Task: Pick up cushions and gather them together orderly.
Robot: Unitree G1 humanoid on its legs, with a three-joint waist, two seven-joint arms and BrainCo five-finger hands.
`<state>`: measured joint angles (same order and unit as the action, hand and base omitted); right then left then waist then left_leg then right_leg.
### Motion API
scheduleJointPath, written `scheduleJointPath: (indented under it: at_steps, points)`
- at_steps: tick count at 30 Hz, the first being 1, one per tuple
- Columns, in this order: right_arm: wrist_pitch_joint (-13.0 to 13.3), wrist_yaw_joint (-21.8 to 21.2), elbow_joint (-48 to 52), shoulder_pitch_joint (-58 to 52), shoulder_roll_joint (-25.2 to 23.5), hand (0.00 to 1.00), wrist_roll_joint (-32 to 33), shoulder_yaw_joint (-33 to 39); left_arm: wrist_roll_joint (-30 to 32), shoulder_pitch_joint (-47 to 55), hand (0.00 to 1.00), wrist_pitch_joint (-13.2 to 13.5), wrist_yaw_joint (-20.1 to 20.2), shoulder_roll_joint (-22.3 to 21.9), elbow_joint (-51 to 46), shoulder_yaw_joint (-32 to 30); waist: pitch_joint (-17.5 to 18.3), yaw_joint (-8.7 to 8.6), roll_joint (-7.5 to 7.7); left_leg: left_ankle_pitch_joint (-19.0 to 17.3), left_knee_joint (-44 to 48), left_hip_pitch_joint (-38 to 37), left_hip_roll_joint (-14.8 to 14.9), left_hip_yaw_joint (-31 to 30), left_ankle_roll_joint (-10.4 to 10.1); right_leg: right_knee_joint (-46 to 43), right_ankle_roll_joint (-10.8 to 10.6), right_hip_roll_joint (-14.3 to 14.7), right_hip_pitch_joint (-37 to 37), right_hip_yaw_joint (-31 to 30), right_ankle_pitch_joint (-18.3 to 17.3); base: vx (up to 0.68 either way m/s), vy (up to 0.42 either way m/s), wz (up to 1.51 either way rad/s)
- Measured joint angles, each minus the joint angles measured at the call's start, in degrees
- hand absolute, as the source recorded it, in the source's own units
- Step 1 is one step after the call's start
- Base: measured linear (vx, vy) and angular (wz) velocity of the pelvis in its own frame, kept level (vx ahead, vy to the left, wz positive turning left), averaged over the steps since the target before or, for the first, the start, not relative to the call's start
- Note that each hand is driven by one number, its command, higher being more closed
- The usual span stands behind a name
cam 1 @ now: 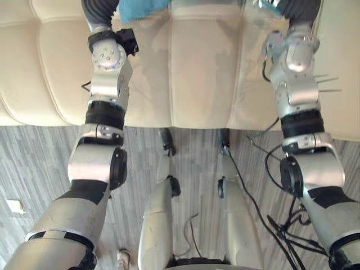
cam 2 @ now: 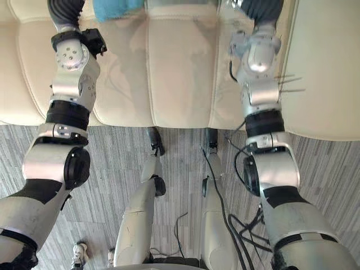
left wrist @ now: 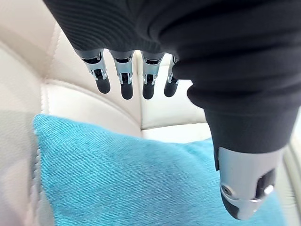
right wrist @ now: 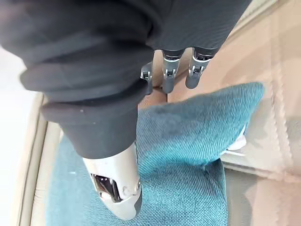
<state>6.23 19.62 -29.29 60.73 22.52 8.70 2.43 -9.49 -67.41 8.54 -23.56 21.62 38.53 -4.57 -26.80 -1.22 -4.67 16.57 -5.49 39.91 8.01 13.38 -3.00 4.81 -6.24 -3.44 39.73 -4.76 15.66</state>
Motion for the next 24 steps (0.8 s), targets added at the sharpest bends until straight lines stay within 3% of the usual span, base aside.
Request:
scheduleJointPath:
  at_steps: [5,9,10,13,15,17,21,24]
  points:
    - [0.07,-1.34,7.09,-13.09,2.62,0.00,-0.45,5.33,0.03,9.61,0.00,1.05,1.60,1.76,-7.92,1.48,0.04,-0.05,0.08,-0.12,-0.02,-4.24,0.59,-0.85,-0.22,0.13,0.66,0.49,-4.95,1.38,-0.45,-0.10,-0.025,0.09]
    - [0.20,-3.22,17.69,-29.85,2.33,0.00,-2.56,6.97,-0.28,26.50,0.00,2.17,4.08,1.01,-16.63,2.10,0.77,0.02,1.41,-1.42,0.02,-10.16,0.86,-0.92,-1.49,0.21,1.12,0.65,-11.00,1.69,-2.29,-0.05,-0.021,0.05]
    - [0.21,-3.91,20.94,-36.21,1.09,0.00,-3.13,7.34,-1.17,32.89,0.00,2.31,5.29,-0.25,-19.09,2.45,1.11,0.11,2.01,-2.00,0.03,-12.48,1.01,-1.09,-1.69,0.06,1.27,0.81,-13.27,1.87,-3.08,0.01,-0.032,0.07]
    - [0.74,-6.48,23.00,-50.65,-4.78,0.00,-6.53,7.86,-1.49,48.49,0.00,3.01,9.33,-5.11,-20.76,4.86,6.68,0.19,3.27,-3.71,0.04,-15.10,1.04,-1.68,-2.02,-2.70,1.43,1.07,-14.90,2.49,-6.58,0.07,-0.048,0.10]
    - [1.37,-8.71,20.84,-59.25,-9.40,0.00,-8.67,7.65,-1.33,59.05,0.00,2.91,12.46,-9.18,-20.12,6.65,8.62,0.16,4.07,-5.03,0.05,-19.71,0.71,-2.19,-2.56,-5.52,1.67,1.00,-18.36,2.92,-9.65,0.14,-0.048,0.16]
    - [1.47,-11.31,12.55,-64.19,-11.63,0.00,-11.58,6.23,-0.88,66.33,0.00,2.33,15.40,-11.44,-15.50,6.68,12.68,-0.37,4.57,-5.78,0.07,-22.67,0.02,-3.05,-2.33,-7.11,1.34,0.58,-20.92,3.37,-11.86,0.13,-0.031,0.18]
    - [1.35,-15.12,-2.63,-66.00,-12.37,0.00,-16.22,5.76,3.58,70.55,0.00,0.64,19.13,-11.85,-2.95,6.13,15.61,-1.01,4.17,-7.60,0.08,-29.08,-1.47,-3.33,-1.89,-7.18,0.72,-0.60,-27.13,3.47,-13.43,0.11,0.009,0.06]
    - [1.32,-16.93,-12.52,-66.23,-12.38,0.00,-16.23,6.30,7.51,71.45,0.00,0.18,20.81,-12.03,6.59,4.79,17.54,-1.05,3.82,-8.86,0.06,-33.33,-2.38,-2.89,-1.57,-6.75,0.15,-1.54,-31.27,3.10,-14.14,0.05,0.041,-0.03]
